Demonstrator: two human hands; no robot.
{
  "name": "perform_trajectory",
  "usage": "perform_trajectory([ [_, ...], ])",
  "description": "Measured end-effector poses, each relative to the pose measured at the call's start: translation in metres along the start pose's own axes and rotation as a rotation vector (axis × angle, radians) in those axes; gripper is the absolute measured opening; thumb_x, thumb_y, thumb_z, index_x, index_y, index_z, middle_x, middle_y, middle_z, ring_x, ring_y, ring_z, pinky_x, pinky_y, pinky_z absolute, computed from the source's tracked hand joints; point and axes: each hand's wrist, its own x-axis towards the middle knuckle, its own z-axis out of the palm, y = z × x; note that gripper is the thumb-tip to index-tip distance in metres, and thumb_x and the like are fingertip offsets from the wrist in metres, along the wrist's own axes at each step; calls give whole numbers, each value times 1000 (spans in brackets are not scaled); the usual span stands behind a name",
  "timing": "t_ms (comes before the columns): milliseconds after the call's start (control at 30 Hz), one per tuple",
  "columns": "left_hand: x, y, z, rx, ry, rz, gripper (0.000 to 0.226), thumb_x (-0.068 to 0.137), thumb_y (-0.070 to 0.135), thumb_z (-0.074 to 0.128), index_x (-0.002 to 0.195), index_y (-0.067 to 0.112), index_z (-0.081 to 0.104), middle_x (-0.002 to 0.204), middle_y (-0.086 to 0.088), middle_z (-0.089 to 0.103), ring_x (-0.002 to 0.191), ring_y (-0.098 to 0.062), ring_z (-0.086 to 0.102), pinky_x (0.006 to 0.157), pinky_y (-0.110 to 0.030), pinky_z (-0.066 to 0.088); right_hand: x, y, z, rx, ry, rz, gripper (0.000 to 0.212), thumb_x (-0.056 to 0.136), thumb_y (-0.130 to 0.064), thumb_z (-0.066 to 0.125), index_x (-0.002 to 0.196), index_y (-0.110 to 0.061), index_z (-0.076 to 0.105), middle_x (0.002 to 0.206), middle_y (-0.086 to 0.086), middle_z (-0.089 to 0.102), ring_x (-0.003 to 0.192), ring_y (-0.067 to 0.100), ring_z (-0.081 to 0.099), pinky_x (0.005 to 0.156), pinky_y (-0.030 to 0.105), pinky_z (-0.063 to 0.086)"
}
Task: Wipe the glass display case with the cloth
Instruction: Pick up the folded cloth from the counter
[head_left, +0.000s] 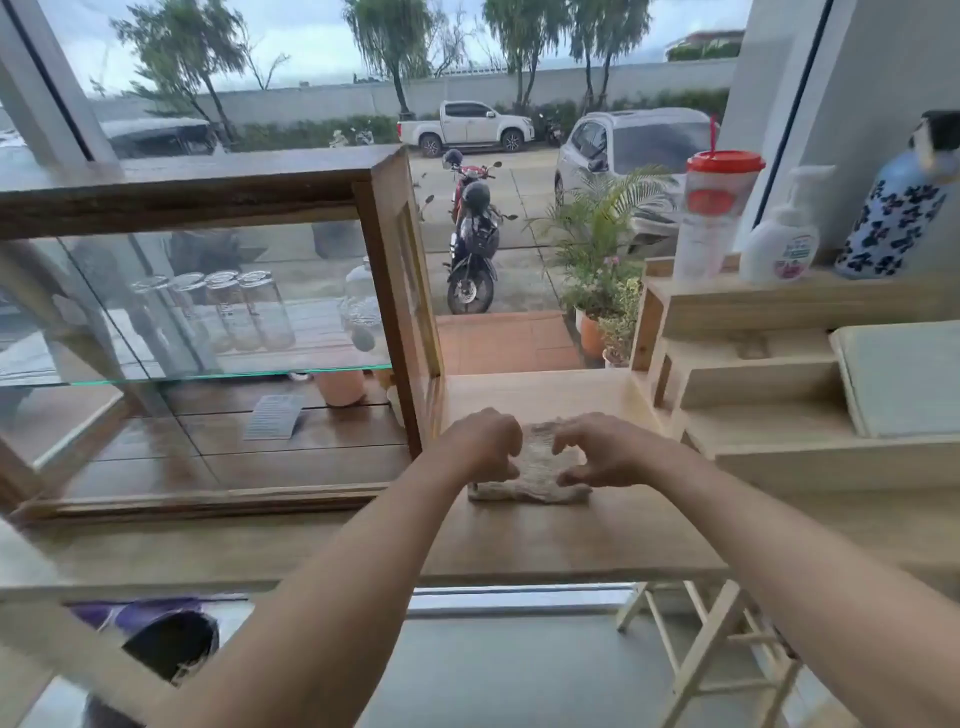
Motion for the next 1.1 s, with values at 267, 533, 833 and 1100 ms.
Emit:
perform_trajectory([
  [267, 0, -16, 33, 27, -59, 23, 21, 73, 31, 71, 87, 15, 71, 94, 1, 57, 97, -22, 54, 79, -37, 53, 16, 11, 33, -29, 2, -96, 26, 69, -36, 77, 81, -15, 69, 99, -1, 63, 91, 16, 57, 79, 26, 46],
  [533, -2, -18, 41, 11, -7, -37, 17, 81, 10, 56, 71, 24, 59, 97, 0, 59, 98, -24, 56, 70, -34, 48, 17, 16, 39, 3, 24, -100, 12, 70, -21, 59, 68, -11, 66, 85, -1, 63, 75, 19, 58, 72, 33, 50],
  [833, 5, -21, 20, -330, -56, -210, 14, 95, 8, 56, 103, 19, 58, 105, -4, 56, 95, -21, 57, 72, -28, 47, 11, 22, 16, 291, -63, 142, 9, 94, -26, 53, 89, -23, 60, 91, -1, 64, 81, 18, 59, 68, 30, 46],
  [1100, 24, -25, 28, -340, 118, -382, 7, 97, 24, 56, 100, 19, 59, 105, -4, 62, 95, -23, 58, 81, -37, 52, 44, 33, 37, 305, 111, 321, 13, 96, -27, 53, 88, -19, 60, 91, 10, 64, 85, 28, 60, 76, 36, 49],
])
